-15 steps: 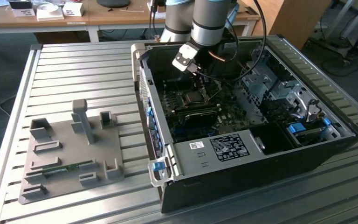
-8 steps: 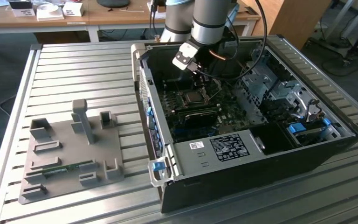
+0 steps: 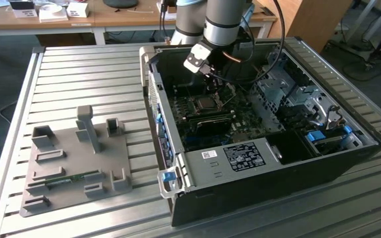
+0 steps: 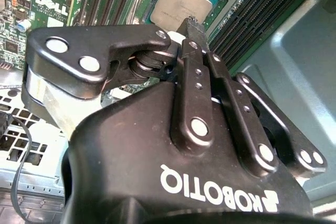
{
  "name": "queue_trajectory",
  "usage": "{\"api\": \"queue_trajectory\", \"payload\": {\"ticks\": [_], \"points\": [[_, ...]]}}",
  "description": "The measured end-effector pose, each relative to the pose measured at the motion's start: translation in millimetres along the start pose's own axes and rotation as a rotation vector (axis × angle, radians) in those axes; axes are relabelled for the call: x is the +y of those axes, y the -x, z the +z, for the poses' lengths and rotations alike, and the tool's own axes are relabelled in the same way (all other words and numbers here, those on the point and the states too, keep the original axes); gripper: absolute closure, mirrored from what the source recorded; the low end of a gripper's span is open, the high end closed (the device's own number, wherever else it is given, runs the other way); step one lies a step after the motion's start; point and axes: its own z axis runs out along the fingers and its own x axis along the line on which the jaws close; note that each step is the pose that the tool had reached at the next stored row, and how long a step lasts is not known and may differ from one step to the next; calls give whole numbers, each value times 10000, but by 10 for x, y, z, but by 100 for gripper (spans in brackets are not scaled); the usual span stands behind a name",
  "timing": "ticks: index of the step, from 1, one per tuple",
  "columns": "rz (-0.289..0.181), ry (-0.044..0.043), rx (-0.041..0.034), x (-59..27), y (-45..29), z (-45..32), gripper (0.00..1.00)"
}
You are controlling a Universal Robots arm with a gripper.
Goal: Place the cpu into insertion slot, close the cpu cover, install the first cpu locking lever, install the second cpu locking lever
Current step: 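Close the cpu cover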
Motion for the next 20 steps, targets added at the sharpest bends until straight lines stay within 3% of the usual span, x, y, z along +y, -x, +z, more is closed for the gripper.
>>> {"api": "queue_trajectory", "payload": {"ticks": [10, 20], "points": [[0, 0, 0, 3, -3, -62, 89], [0, 0, 1, 4, -4, -76, 89]]}}
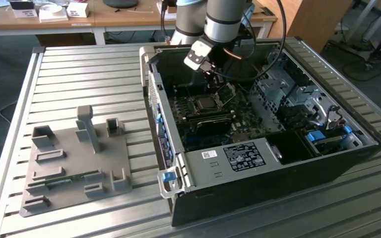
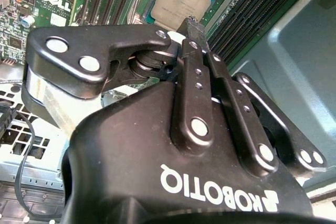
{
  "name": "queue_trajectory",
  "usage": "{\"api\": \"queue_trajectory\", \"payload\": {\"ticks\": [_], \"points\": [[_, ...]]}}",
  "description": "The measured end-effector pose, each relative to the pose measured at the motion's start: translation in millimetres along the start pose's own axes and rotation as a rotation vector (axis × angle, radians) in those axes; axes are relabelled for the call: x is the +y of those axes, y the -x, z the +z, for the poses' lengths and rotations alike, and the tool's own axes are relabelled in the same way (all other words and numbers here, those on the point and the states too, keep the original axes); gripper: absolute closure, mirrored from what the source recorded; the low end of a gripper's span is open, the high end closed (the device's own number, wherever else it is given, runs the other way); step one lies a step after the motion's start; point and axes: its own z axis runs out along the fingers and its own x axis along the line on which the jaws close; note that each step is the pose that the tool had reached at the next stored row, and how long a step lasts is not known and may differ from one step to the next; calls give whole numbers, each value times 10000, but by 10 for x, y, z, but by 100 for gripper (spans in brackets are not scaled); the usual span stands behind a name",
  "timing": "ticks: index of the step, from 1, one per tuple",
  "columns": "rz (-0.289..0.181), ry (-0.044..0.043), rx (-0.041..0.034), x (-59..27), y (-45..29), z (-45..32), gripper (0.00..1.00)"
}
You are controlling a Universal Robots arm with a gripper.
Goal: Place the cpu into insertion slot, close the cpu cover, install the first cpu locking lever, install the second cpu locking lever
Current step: 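Close the cpu cover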
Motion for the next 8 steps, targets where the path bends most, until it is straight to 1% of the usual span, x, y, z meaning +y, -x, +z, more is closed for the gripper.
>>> {"api": "queue_trajectory", "payload": {"ticks": [8], "points": [[0, 0, 0, 0, 0, -9, 89]]}}
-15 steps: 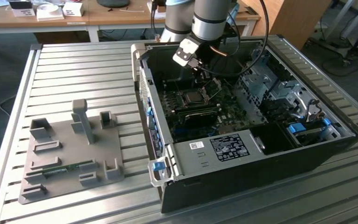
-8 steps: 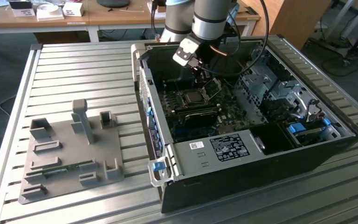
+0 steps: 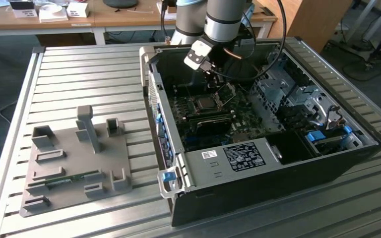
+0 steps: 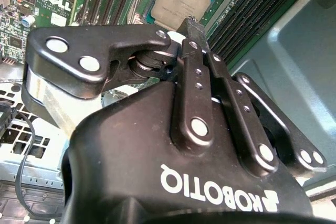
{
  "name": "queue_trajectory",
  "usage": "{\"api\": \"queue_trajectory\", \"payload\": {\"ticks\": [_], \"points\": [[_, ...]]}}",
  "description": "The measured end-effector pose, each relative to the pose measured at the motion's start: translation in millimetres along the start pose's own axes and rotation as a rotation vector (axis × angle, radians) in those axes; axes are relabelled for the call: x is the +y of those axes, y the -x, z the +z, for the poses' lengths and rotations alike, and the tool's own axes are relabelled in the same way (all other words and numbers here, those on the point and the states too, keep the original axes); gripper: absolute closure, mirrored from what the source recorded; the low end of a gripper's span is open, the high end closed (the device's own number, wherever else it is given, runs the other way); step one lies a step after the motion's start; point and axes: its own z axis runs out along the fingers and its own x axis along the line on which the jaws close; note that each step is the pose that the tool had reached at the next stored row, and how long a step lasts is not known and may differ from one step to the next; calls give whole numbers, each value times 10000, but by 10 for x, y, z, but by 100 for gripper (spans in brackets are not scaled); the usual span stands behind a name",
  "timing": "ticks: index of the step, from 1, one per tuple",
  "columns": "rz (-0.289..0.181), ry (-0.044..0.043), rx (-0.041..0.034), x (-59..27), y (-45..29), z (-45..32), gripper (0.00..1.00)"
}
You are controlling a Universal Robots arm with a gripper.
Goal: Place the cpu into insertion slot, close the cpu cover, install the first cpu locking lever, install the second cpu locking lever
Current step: 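Close the cpu cover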
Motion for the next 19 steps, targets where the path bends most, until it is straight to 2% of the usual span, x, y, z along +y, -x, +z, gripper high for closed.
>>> {"api": "queue_trajectory", "payload": {"ticks": [6, 19], "points": [[0, 0, -1, 2, -1, -30, 89], [0, 0, 0, 22, -2, -29, 89]]}}
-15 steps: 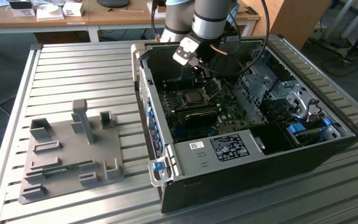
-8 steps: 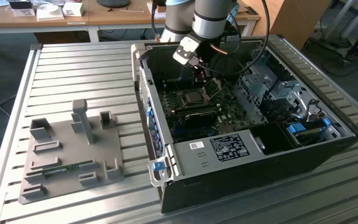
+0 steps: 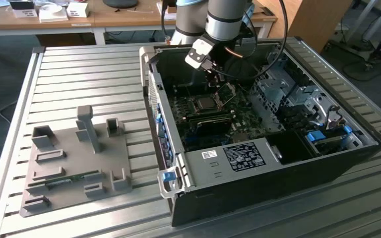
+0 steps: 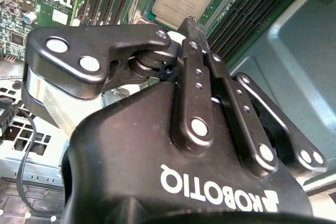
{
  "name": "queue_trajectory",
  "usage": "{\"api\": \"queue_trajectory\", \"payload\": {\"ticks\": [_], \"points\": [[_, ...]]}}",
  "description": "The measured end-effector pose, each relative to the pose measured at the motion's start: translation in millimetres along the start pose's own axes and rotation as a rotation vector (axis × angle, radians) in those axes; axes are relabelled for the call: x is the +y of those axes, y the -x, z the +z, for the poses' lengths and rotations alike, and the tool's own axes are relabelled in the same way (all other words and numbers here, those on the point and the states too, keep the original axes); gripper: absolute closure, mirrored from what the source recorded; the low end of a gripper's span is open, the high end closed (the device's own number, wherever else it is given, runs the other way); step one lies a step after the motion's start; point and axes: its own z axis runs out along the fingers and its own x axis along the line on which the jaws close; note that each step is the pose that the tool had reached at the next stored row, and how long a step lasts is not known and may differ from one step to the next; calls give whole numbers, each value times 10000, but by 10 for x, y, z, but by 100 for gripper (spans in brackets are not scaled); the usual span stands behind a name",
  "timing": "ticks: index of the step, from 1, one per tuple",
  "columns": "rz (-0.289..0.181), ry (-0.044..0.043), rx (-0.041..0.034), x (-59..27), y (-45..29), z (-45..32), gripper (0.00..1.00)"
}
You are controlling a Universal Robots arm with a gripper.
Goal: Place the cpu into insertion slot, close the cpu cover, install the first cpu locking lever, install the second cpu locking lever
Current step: 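Close the cpu cover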
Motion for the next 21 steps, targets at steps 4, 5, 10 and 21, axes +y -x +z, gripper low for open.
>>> {"api": "queue_trajectory", "payload": {"ticks": [4, 5, 10, 21], "points": [[-2, 0, -1, 8, 0, 0, 89], [-2, -1, -1, 10, 0, 0, 89], [-1, -1, 0, 39, -1, 2, 89], [0, -1, -1, 54, -1, 3, 89]]}}
